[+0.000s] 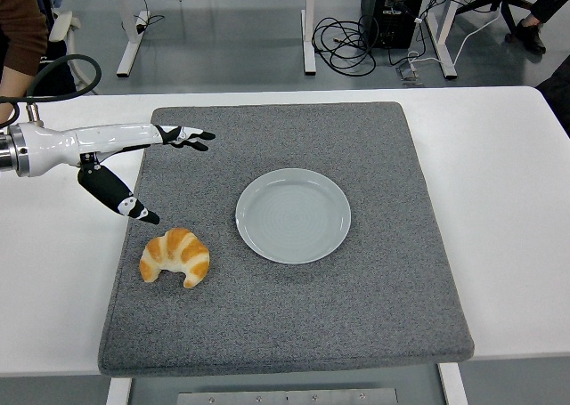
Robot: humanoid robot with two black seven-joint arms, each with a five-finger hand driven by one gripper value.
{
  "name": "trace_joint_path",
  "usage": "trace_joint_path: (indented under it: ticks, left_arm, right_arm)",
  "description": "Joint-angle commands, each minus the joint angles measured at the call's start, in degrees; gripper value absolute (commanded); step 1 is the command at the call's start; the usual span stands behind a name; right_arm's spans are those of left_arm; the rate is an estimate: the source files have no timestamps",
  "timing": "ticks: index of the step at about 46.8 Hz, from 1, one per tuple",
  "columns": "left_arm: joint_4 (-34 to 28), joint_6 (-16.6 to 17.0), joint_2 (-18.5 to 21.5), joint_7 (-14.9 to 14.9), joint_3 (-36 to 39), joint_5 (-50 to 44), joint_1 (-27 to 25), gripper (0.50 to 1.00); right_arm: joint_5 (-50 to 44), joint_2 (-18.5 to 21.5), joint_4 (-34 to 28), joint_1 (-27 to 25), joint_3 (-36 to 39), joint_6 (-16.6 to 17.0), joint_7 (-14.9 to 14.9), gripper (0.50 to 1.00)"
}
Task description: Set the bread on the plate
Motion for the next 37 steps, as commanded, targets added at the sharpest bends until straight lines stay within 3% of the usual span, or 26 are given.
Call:
trace_joint_path:
  ticks: [1,8,17,23,37]
  left_arm:
    - [-0.26,0.12,0.65,-0.08,-0.08,2.63,1.36,0.951]
    - [-0.44,1.61,0.92,-0.43,-0.17,5.62,4.52,0.948]
    - [-1.23,11.45,-0.23,-2.27,-0.08,7.02,7.78,0.93]
    - [-1.14,14.44,-2.16,-3.06,0.0,10.37,9.97,0.919]
    - [-0.26,15.68,-5.76,-3.24,0.0,11.69,15.51,0.918]
  right_arm:
    - [0.0,0.0,0.01,0.16,0.0,0.0,0.0,1.0]
    - [0.0,0.0,0.01,1.21,0.09,0.0,0.0,1.0]
    - [0.0,0.0,0.01,1.39,0.09,0.0,0.0,1.0]
    - [0.0,0.0,0.01,1.39,0.0,0.0,0.0,1.0]
    - [0.0,0.0,-0.08,1.39,-0.08,0.0,0.0,1.0]
